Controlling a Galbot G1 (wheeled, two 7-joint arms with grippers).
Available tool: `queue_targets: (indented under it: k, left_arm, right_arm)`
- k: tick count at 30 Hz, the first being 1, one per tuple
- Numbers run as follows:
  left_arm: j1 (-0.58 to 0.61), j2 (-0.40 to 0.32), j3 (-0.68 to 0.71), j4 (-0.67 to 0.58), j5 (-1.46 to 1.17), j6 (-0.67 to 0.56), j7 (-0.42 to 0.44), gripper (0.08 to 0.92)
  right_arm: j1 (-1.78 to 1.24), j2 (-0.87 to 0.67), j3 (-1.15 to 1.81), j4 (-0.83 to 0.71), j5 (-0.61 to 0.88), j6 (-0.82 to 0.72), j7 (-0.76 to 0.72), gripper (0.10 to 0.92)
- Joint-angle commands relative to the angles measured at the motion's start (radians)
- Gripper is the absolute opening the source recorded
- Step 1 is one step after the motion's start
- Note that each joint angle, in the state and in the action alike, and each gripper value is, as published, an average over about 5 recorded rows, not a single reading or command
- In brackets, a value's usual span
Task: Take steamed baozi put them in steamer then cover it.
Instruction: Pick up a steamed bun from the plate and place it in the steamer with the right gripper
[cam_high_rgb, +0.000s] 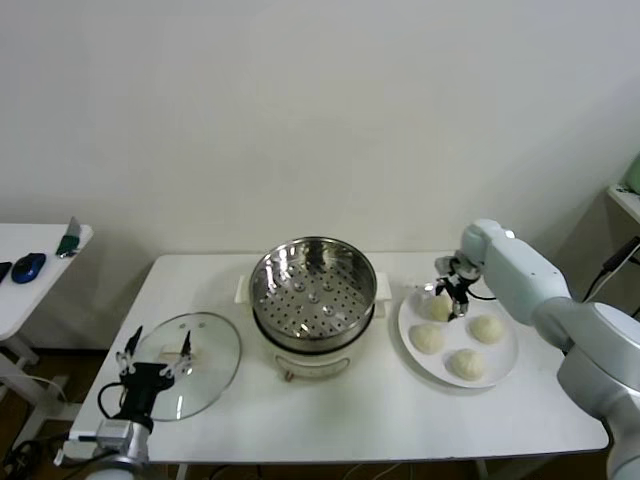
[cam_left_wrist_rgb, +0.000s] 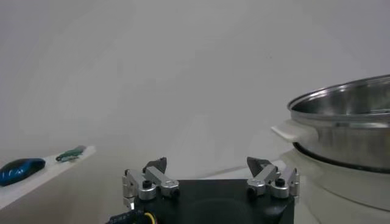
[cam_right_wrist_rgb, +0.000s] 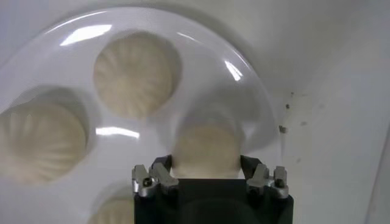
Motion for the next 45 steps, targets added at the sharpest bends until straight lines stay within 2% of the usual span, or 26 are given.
queue_targets:
  k: [1, 6, 11, 19, 25, 30, 45]
  left_arm:
    - [0.003, -0.001, 0.001, -0.004, 0.0, -0.001, 0.001, 0.823]
    - [0.013, -0.002, 0.002, -0.013, 0.001, -0.003, 0.001, 0.823]
    - [0.02, -0.001, 0.004, -0.019, 0.004, -0.004, 0.001, 0.823]
    - [0.035, 0.001, 0.005, -0.036, 0.006, -0.003, 0.001, 0.823]
    - [0.04, 0.006, -0.003, -0.04, 0.003, -0.003, 0.0, 0.823]
    - [0.044, 0.009, -0.004, -0.045, 0.001, -0.002, 0.0, 0.823]
    - [0.05, 0.021, -0.007, -0.062, -0.002, 0.003, 0.0, 0.823]
  right_arm:
    - [0.12, -0.096, -0.183, 0.226, 0.126, -0.001, -0.021, 0.735]
    - [0.269, -0.144, -0.33, 0.403, 0.249, 0.01, -0.025, 0.731]
    - [0.42, -0.121, -0.435, 0.495, 0.293, 0.077, -0.024, 0.736]
    - [0.574, 0.041, -0.479, 0.567, 0.172, 0.296, -0.006, 0.738]
    - [0.57, 0.162, -0.472, 0.604, 0.102, 0.359, 0.015, 0.738]
    - [0.511, 0.236, -0.456, 0.593, 0.05, 0.383, 0.029, 0.738]
    - [0.288, 0.369, -0.374, 0.396, -0.235, 0.468, 0.094, 0.739]
